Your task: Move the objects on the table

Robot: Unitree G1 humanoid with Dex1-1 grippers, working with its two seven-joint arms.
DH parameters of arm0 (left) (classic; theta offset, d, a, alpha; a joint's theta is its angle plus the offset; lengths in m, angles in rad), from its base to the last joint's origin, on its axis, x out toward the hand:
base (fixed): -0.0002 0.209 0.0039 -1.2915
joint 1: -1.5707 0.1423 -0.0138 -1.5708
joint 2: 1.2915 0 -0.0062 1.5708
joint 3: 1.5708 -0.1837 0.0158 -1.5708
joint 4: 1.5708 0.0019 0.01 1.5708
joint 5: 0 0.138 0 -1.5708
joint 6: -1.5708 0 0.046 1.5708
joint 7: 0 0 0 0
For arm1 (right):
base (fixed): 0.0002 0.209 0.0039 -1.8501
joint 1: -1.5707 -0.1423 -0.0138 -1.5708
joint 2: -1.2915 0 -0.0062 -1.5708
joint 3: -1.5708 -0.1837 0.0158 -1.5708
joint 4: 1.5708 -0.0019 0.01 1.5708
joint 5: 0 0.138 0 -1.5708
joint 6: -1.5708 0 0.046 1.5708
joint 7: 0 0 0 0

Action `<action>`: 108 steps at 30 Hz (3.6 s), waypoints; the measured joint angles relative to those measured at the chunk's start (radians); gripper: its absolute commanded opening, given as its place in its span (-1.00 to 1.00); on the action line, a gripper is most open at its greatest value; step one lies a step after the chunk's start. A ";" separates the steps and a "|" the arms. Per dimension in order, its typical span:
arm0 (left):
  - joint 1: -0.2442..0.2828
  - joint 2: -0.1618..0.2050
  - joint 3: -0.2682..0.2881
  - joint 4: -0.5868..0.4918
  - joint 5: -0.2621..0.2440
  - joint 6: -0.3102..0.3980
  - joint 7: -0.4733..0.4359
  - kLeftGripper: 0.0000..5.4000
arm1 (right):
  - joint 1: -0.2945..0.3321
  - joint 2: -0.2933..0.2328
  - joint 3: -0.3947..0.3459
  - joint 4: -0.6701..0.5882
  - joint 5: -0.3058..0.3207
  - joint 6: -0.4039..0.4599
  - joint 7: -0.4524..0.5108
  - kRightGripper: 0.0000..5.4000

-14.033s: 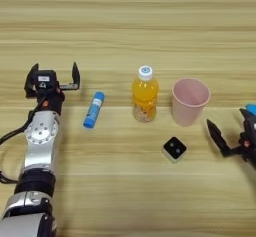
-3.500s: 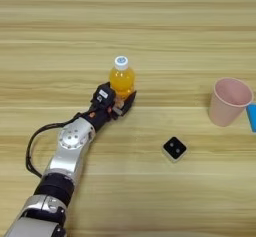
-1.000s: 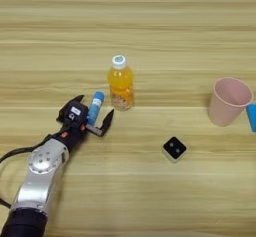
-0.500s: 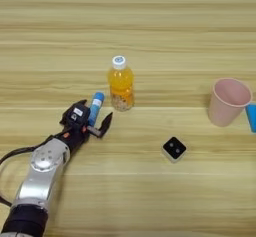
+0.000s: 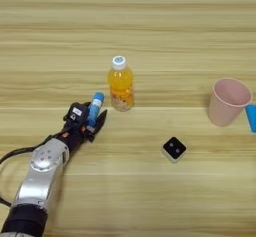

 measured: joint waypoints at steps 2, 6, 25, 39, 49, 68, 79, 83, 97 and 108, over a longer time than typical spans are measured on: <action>0.000 0.000 0.004 0.000 -0.002 0.000 0.001 -0.14 | 0.000 0.000 -0.001 0.000 0.000 0.000 0.000 1.00; 0.000 0.001 0.007 0.000 -0.005 -0.001 0.001 -0.30 | 0.000 0.000 -0.001 0.000 0.000 0.000 0.000 1.00; 0.149 0.080 -0.005 -0.232 0.001 0.102 -0.040 -0.50 | -0.002 0.002 -0.002 -0.001 0.000 0.000 -0.016 1.00; 0.263 0.166 -0.042 -0.462 -0.024 0.256 -0.131 -0.50 | -0.003 0.002 -0.002 -0.001 0.000 0.000 -0.018 1.00; 0.250 0.099 -0.135 -0.466 -0.040 0.262 -0.145 -0.50 | -0.003 0.002 -0.002 -0.001 0.000 0.000 -0.017 1.00; 0.072 -0.042 -0.223 -0.230 0.018 0.168 -0.050 -0.50 | -0.002 0.002 -0.002 -0.003 0.000 0.000 -0.018 1.00; -0.069 -0.122 -0.213 -0.026 0.020 0.113 0.012 -0.50 | 0.000 0.002 -0.003 -0.015 0.000 0.000 -0.018 1.00; -0.097 -0.136 -0.211 0.020 0.022 0.097 0.028 -0.50 | 0.001 0.003 -0.003 -0.019 0.000 0.000 -0.018 1.00; -0.112 -0.149 -0.221 0.045 0.045 0.076 0.029 -0.09 | 0.005 0.003 -0.003 -0.021 0.000 0.001 -0.017 1.00; -0.108 -0.149 -0.223 0.037 0.055 0.077 0.028 0.32 | 0.005 0.003 -0.003 -0.021 0.000 0.001 -0.017 1.00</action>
